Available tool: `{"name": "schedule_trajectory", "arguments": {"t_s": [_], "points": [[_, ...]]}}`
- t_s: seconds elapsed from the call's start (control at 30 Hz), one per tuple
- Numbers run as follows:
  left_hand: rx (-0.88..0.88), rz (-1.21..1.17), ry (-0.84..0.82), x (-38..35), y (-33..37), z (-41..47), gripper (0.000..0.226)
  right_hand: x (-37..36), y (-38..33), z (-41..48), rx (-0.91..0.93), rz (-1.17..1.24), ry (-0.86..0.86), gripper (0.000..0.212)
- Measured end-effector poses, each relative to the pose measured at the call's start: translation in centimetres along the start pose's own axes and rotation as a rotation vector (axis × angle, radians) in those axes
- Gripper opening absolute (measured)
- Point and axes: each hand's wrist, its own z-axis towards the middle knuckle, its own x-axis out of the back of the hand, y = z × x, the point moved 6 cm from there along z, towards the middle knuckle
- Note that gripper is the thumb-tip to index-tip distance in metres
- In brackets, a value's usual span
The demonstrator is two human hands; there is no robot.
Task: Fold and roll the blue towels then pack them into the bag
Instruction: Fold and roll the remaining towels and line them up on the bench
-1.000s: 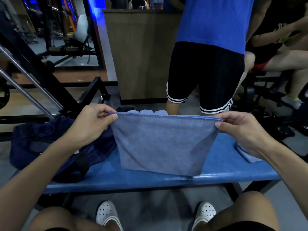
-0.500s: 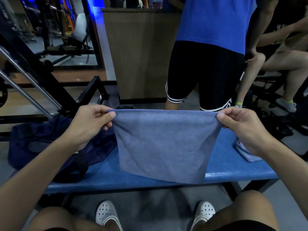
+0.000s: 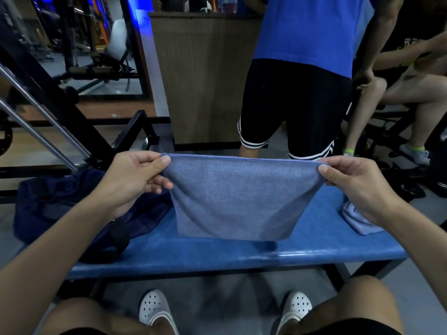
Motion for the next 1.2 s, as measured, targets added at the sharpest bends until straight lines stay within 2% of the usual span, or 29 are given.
{"name": "schedule_trajectory", "arguments": {"t_s": [0.1,0.27,0.47,0.57,0.7,0.8,0.9,1.03,1.2], "points": [[0.054,0.048,-0.028,0.2,0.2,-0.4,0.026,0.3,0.3,-0.4,-0.042,-0.087,-0.072,0.014],[0.225,0.128,-0.177,0.3,-0.2,-1.1,0.030,0.5,-0.1,-1.3,-0.114,-0.129,-0.187,0.019],[0.298,0.101,-0.182,-0.1,-2.1,-0.7,0.030,-0.2,0.9,-0.9,-0.198,-0.108,-0.179,0.017],[0.246,0.051,-0.103,-0.4,-2.8,0.1,0.023,-1.0,1.8,-0.1,-0.183,-0.076,-0.145,0.016],[0.041,0.057,0.005,0.1,-1.6,1.0,0.018,-1.4,1.1,1.2,-0.079,-0.085,-0.055,0.018],[-0.108,0.055,0.012,0.5,0.6,0.9,0.012,-0.9,-0.3,1.6,0.016,-0.056,0.014,0.018],[-0.157,0.092,-0.027,0.8,0.8,-0.2,0.015,-0.7,-0.9,0.8,0.045,-0.025,0.008,0.017],[-0.045,0.109,-0.099,0.9,-3.9,-2.3,0.010,-1.4,2.1,-1.7,-0.052,-0.069,-0.101,0.014],[0.225,0.182,-0.177,0.9,-14.1,-5.4,0.007,-3.1,10.6,-7.0,-0.329,-0.232,-0.368,0.011]]}}
